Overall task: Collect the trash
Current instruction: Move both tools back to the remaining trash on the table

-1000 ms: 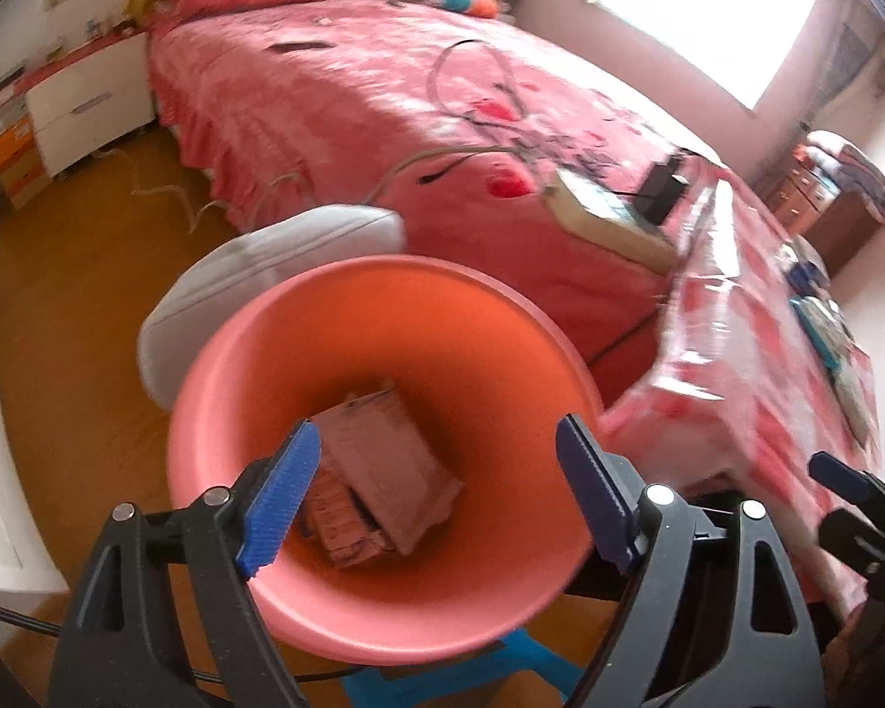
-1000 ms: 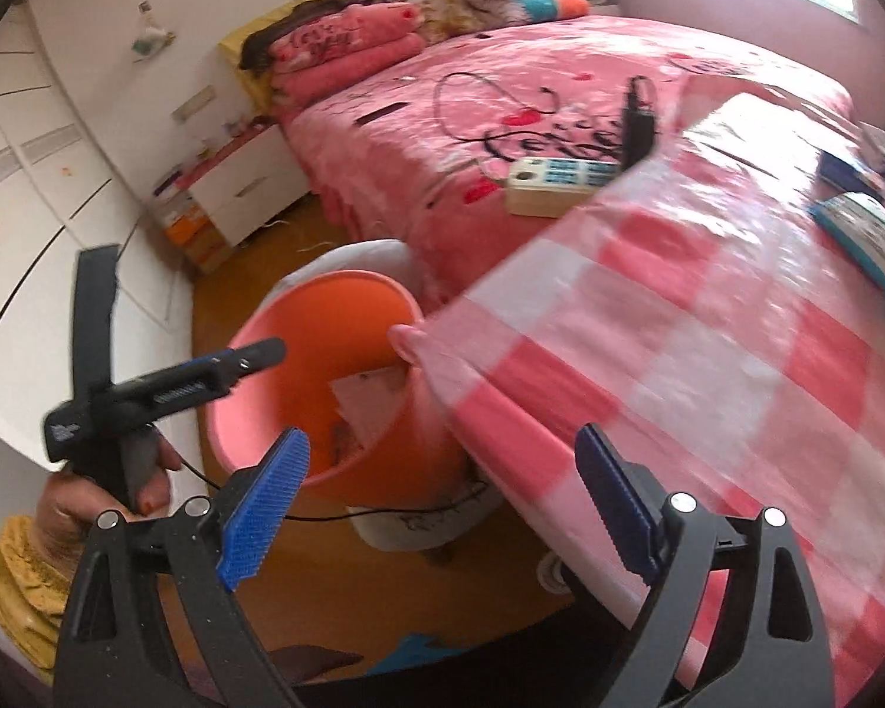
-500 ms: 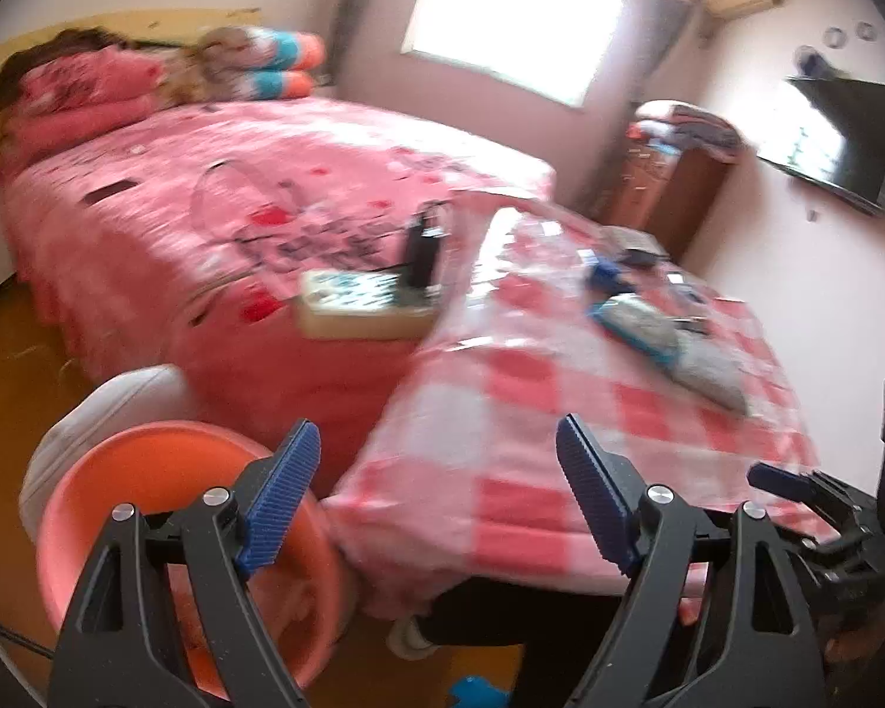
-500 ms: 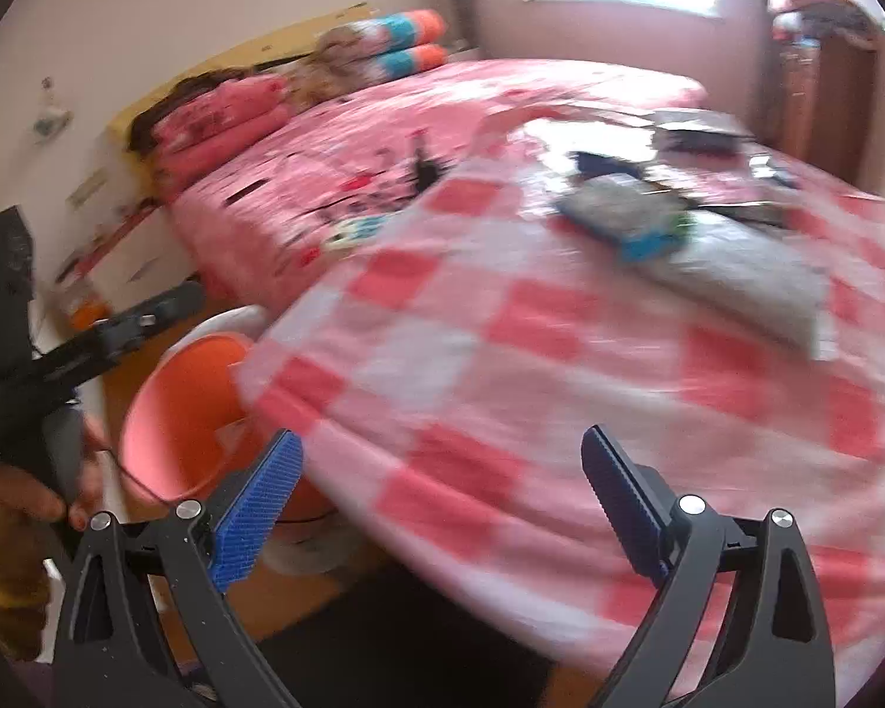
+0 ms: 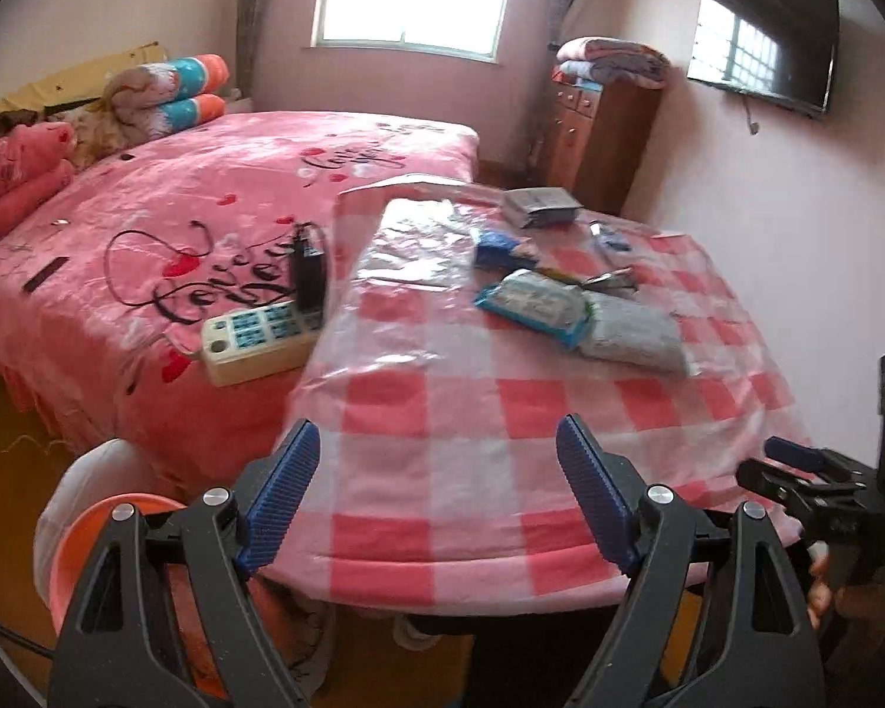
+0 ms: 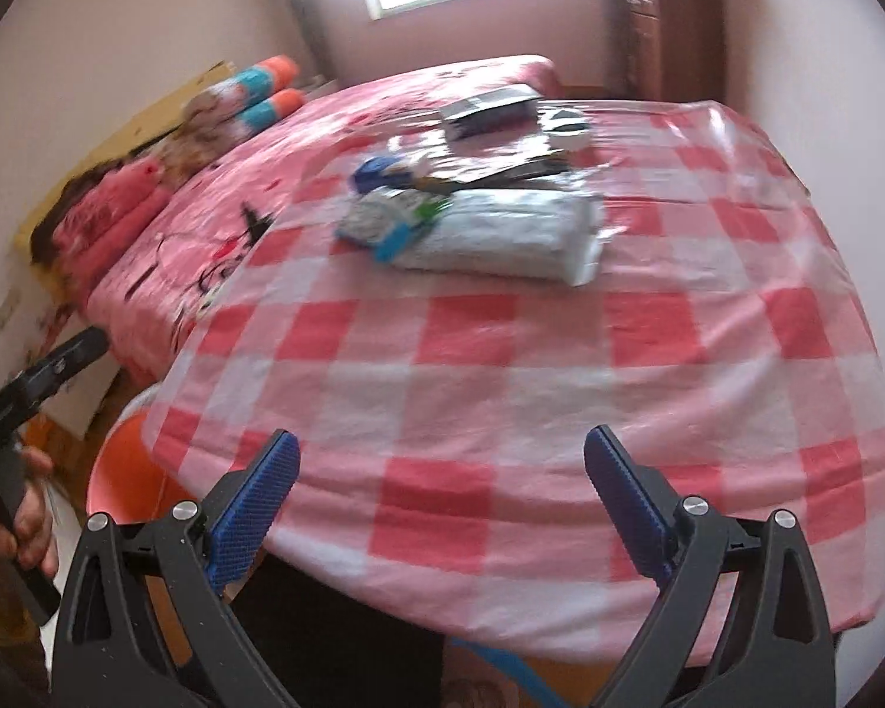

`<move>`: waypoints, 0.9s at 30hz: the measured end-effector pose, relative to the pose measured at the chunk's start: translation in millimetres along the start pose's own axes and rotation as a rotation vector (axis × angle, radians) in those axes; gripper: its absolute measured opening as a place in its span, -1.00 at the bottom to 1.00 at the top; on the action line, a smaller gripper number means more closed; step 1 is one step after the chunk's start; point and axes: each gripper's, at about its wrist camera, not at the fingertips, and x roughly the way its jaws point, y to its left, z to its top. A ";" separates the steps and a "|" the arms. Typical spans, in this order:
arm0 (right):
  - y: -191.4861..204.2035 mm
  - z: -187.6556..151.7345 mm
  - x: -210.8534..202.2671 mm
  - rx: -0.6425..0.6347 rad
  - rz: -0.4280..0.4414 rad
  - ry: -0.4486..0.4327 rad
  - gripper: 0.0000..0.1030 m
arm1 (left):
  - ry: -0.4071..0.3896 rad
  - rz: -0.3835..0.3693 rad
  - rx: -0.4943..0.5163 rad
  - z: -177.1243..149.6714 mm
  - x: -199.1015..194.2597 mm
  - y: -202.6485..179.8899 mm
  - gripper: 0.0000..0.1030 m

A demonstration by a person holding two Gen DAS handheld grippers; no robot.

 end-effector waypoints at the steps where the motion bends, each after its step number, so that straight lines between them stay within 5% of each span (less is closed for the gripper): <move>1: -6.2 4.7 -2.7 0.013 -0.006 -0.005 0.86 | -0.006 -0.005 0.004 2.4 -0.3 -3.3 0.61; 9: -32.2 64.3 -6.7 0.035 0.001 -0.016 0.86 | 0.006 -0.041 -0.034 13.6 23.1 -23.1 0.61; 16: -32.9 103.8 35.0 0.024 0.034 -0.017 0.86 | 0.033 -0.046 -0.150 11.1 61.2 -27.4 0.61; 27: -18.8 89.2 76.2 -0.072 0.008 -0.037 0.86 | 0.055 -0.053 -0.072 18.4 88.1 -47.2 0.61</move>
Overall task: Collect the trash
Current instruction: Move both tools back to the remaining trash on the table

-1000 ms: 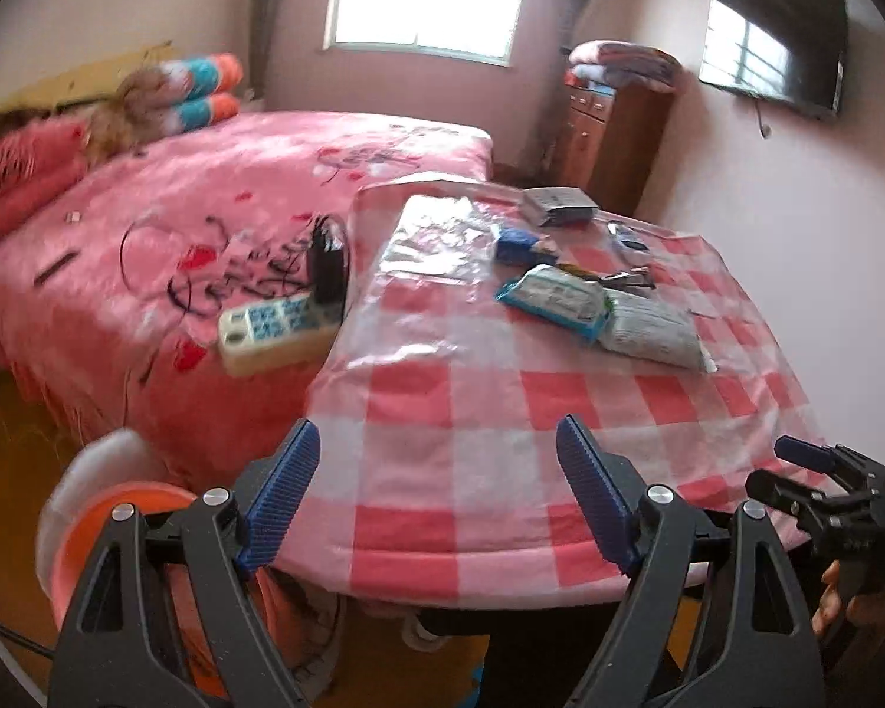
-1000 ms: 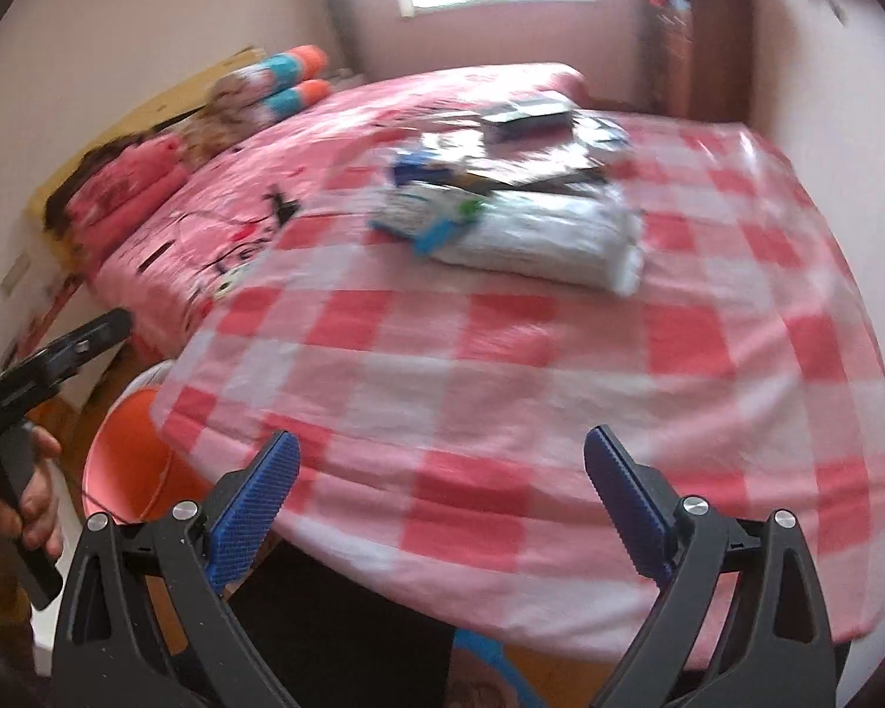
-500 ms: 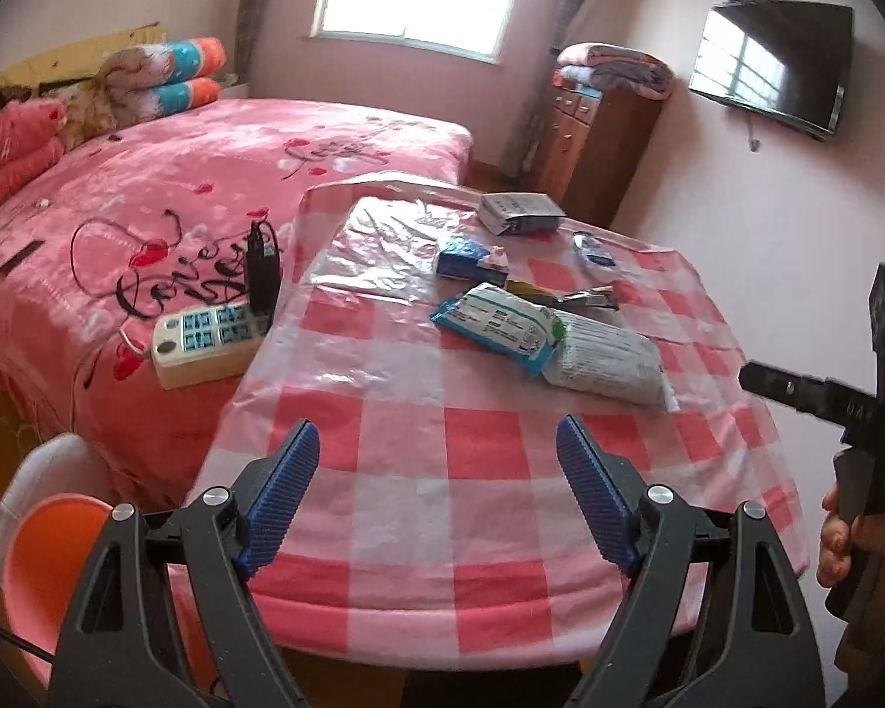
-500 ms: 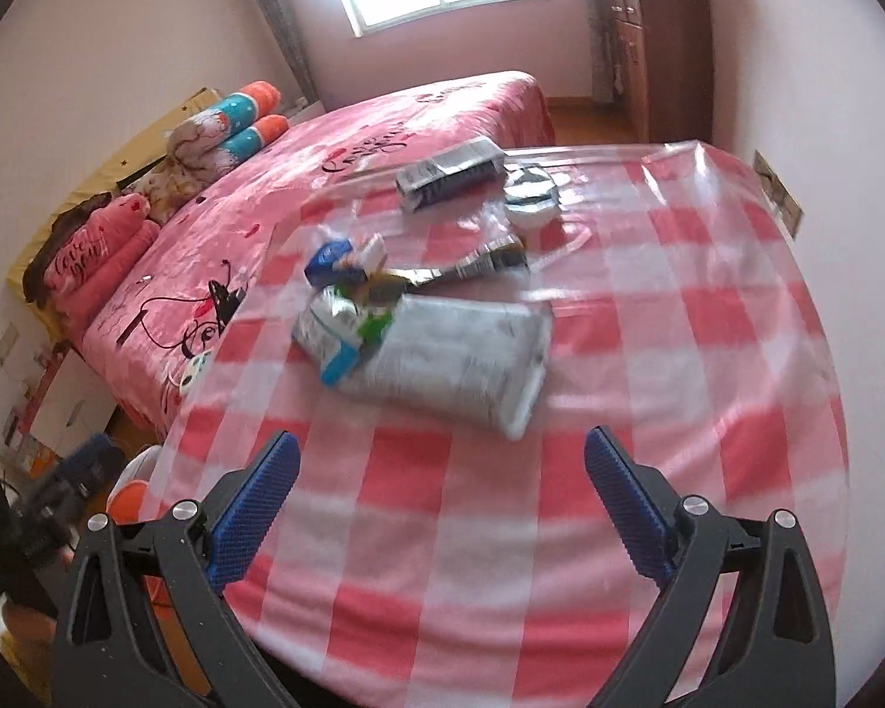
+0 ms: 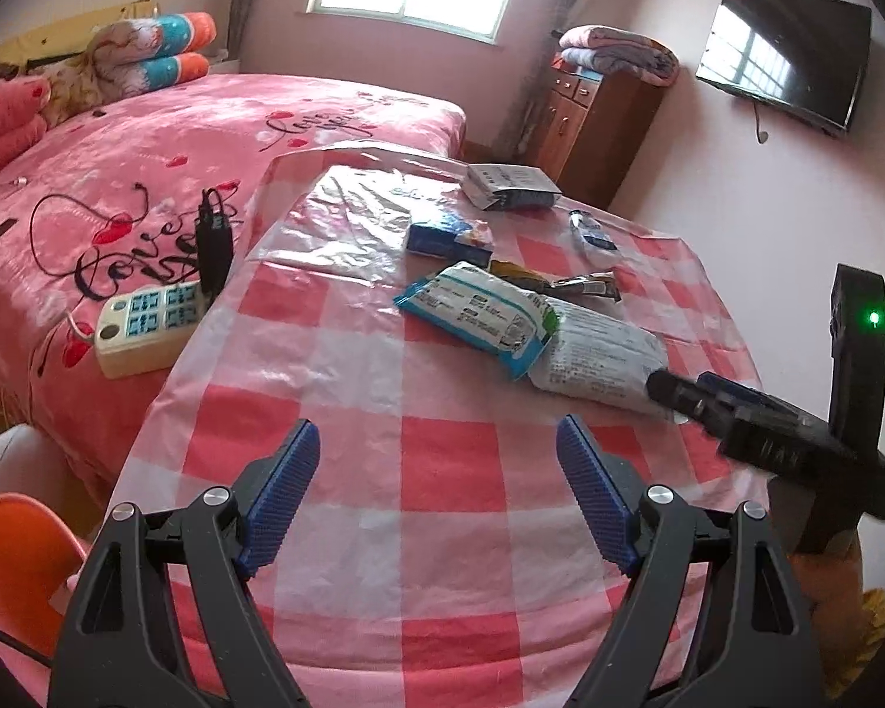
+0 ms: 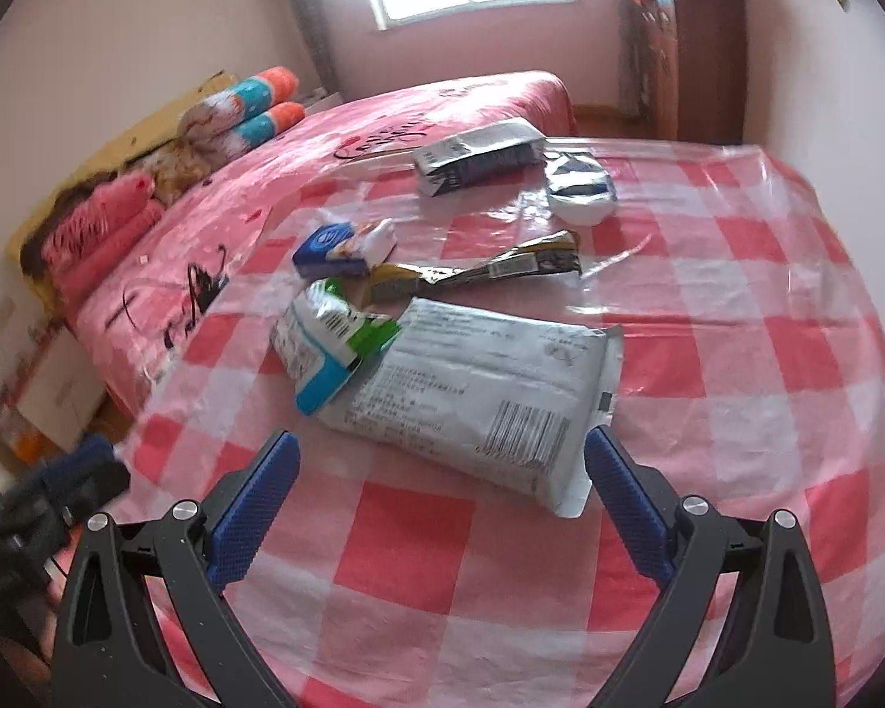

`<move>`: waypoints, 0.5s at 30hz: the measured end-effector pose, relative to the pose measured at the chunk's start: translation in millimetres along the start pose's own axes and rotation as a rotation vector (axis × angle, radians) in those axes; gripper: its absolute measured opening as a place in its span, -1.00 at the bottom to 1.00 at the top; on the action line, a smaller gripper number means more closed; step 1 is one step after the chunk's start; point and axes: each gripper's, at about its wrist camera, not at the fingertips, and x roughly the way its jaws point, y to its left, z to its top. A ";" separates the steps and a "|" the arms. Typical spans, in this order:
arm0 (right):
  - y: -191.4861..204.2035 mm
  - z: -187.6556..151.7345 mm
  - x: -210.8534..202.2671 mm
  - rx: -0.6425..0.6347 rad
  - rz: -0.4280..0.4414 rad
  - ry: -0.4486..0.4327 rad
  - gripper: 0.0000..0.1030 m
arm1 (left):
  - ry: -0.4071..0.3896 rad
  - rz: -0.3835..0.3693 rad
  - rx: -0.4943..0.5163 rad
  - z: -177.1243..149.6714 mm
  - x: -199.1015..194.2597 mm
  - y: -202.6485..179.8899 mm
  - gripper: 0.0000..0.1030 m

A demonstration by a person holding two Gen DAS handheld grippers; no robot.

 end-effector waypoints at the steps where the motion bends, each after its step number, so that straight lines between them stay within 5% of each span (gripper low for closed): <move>1: 1.5 -2.7 -0.1 -0.010 0.008 0.000 0.86 | -0.003 0.002 0.009 -0.1 0.4 -2.1 0.61; 7: -4.7 -14.5 -4.6 0.002 0.029 0.008 0.86 | 0.001 -0.002 -0.004 -2.9 2.6 -5.7 0.61; 15: -0.6 -23.1 -17.7 -0.096 -0.046 -0.008 0.86 | 0.020 -0.008 -0.001 -10.4 2.2 -11.9 0.61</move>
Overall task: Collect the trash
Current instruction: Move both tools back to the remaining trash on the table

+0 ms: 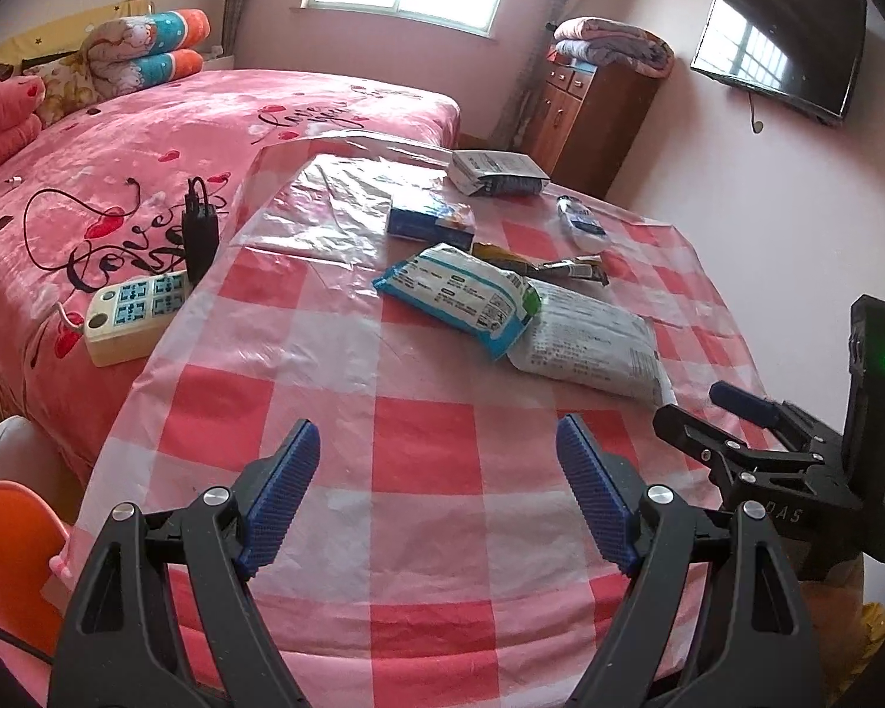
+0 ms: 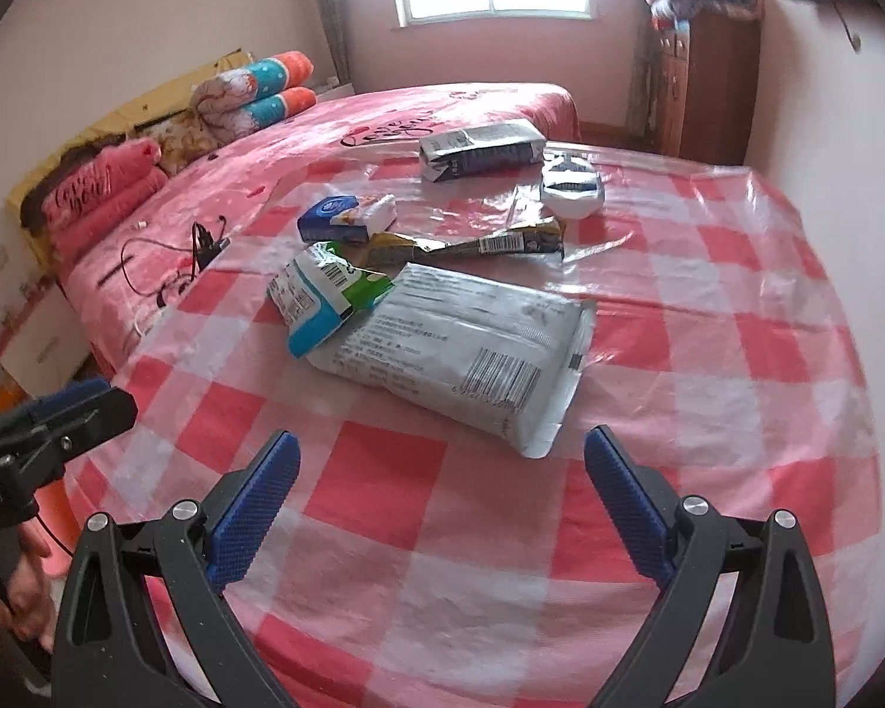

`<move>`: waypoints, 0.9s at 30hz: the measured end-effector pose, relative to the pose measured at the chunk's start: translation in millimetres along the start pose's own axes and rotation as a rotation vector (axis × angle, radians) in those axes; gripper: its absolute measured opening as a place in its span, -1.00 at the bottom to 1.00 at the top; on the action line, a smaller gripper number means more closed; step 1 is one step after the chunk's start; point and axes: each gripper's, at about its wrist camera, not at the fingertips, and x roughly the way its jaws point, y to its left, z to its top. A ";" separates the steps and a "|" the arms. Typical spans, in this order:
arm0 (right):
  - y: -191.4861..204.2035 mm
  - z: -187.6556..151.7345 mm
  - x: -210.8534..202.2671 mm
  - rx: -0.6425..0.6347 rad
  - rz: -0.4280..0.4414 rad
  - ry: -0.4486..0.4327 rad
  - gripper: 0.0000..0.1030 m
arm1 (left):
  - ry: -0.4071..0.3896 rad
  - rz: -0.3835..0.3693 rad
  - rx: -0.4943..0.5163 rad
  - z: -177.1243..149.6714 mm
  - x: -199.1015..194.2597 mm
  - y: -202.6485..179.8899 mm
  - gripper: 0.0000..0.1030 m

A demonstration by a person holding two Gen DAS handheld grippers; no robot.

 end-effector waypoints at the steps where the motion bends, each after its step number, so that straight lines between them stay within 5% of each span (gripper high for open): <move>1: 1.4 -0.6 -1.1 -0.014 -0.004 -0.001 0.86 | 0.001 -0.001 0.001 -1.3 -0.5 -1.1 0.61; 10: 0.8 -23.3 -1.1 0.048 0.047 0.009 0.86 | 0.019 -0.019 -0.014 -6.2 -0.6 -1.4 0.61; 17: 25.1 -44.5 -15.4 -0.027 0.038 -0.080 0.86 | 0.033 -0.055 -0.068 -2.4 1.6 3.7 0.61; 27: 21.0 -58.4 -14.4 -0.024 0.048 -0.072 0.86 | 0.060 -0.111 -0.125 22.5 20.9 -6.2 0.61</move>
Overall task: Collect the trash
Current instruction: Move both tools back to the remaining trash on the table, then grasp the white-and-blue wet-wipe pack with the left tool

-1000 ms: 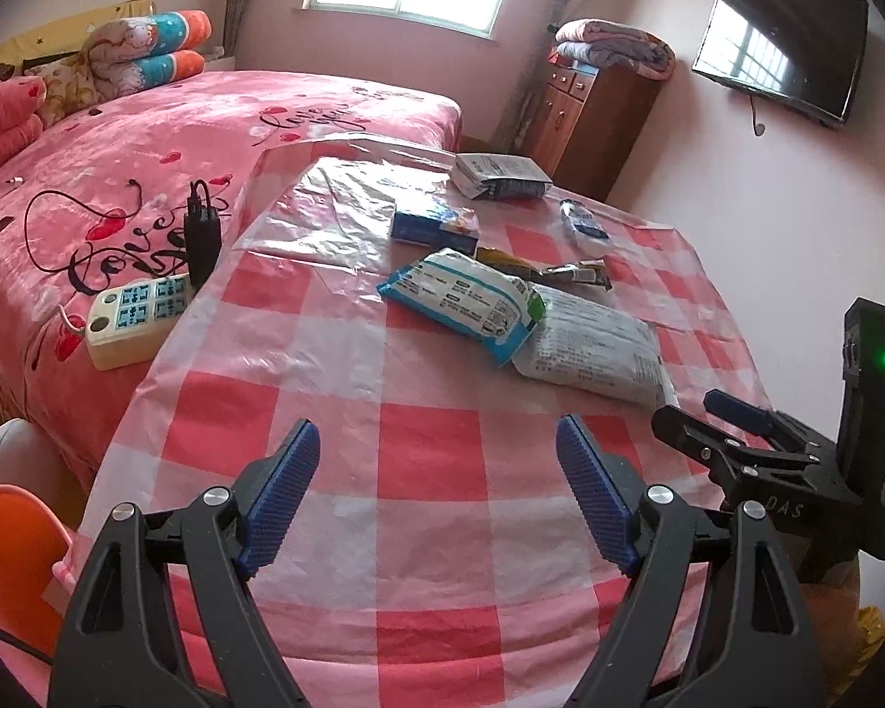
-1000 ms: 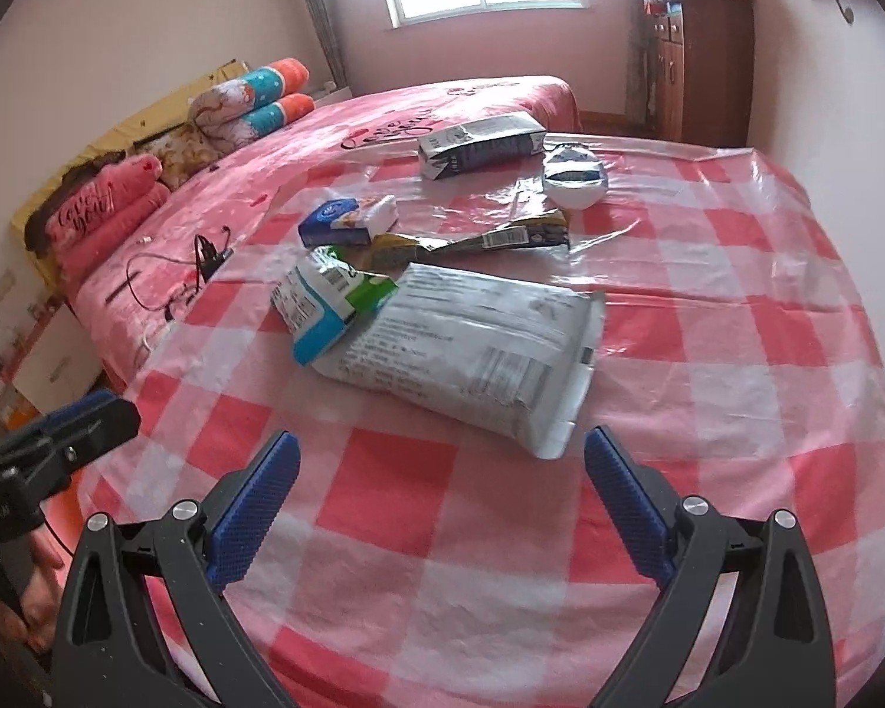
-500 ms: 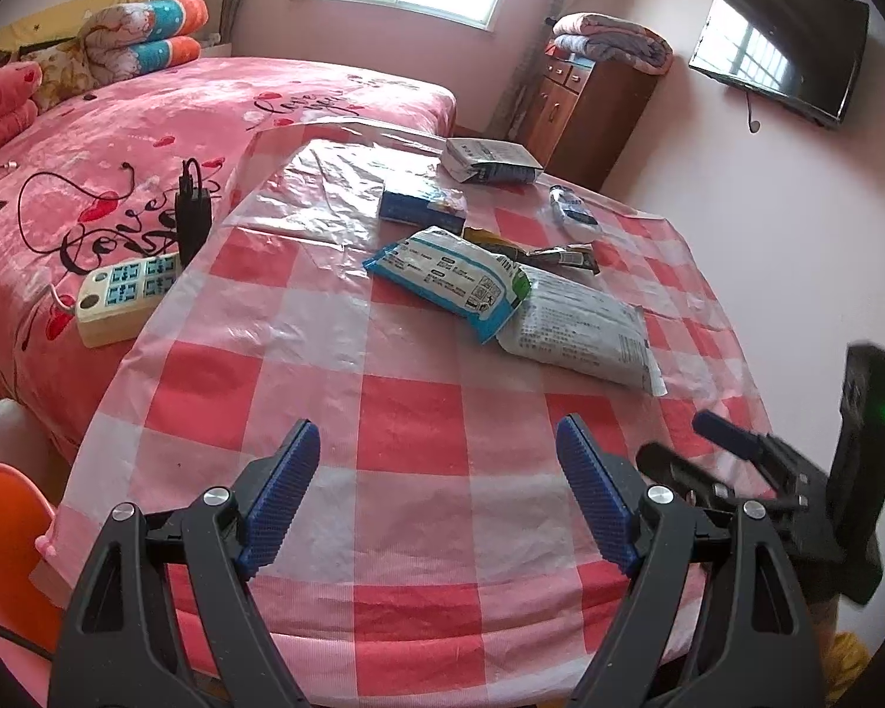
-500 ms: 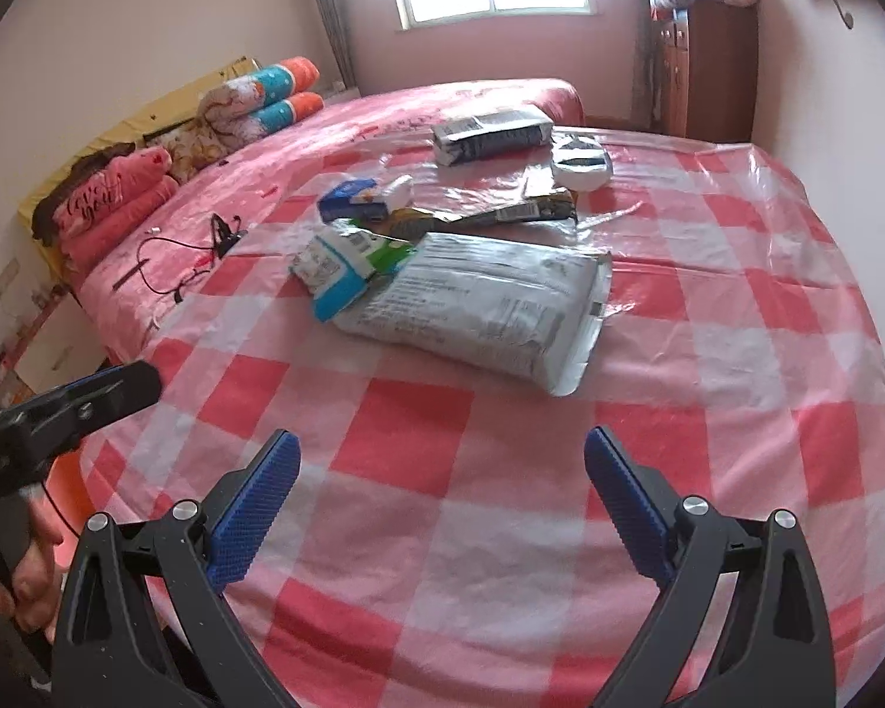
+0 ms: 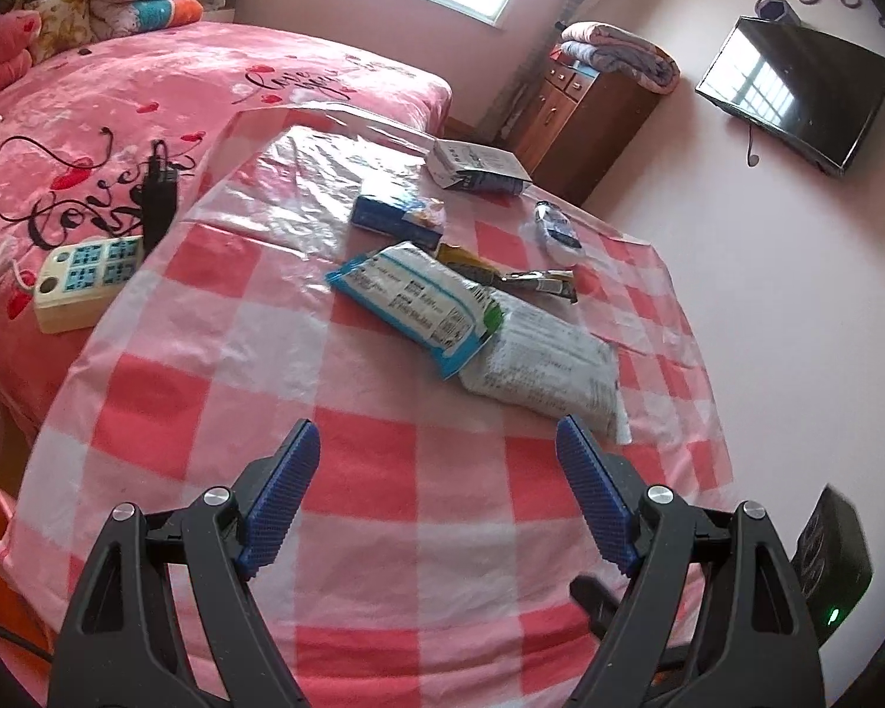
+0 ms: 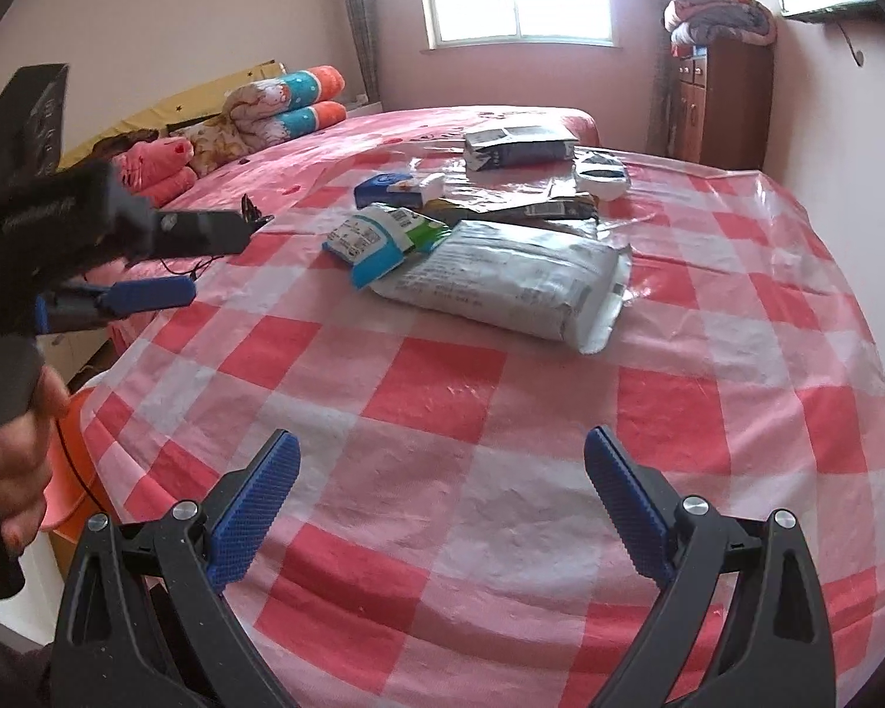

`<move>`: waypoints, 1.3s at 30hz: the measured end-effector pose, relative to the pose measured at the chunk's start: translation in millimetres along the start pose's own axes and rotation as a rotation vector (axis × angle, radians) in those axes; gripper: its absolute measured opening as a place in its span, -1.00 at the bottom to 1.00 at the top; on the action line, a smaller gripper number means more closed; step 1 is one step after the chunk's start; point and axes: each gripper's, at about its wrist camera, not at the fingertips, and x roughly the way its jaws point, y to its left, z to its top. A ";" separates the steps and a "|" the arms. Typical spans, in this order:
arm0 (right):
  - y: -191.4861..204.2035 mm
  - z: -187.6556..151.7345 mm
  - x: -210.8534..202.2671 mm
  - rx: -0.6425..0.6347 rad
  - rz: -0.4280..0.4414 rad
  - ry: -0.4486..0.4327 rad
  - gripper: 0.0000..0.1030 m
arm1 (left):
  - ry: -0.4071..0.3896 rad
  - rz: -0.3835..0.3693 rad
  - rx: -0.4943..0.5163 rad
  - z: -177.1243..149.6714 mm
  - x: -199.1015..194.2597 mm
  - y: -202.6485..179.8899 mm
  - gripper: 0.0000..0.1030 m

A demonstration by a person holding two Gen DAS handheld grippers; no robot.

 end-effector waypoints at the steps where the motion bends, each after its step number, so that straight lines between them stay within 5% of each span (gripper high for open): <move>1: -1.9 -2.2 -1.1 0.007 0.000 -0.004 0.86 | 0.005 -0.003 -0.008 2.8 3.7 -1.5 0.61; 16: 3.2 -31.5 -14.4 -0.066 0.007 -0.086 0.86 | 0.025 0.034 -0.122 42.2 55.1 -13.2 0.61; 27: 4.0 -40.5 -16.5 -0.109 0.032 -0.106 0.86 | 0.054 0.140 -0.178 57.1 94.9 -15.0 0.61; 39: -12.3 -34.9 -22.7 -0.037 0.089 -0.073 0.86 | 0.052 0.262 -0.171 64.2 114.9 -16.9 0.30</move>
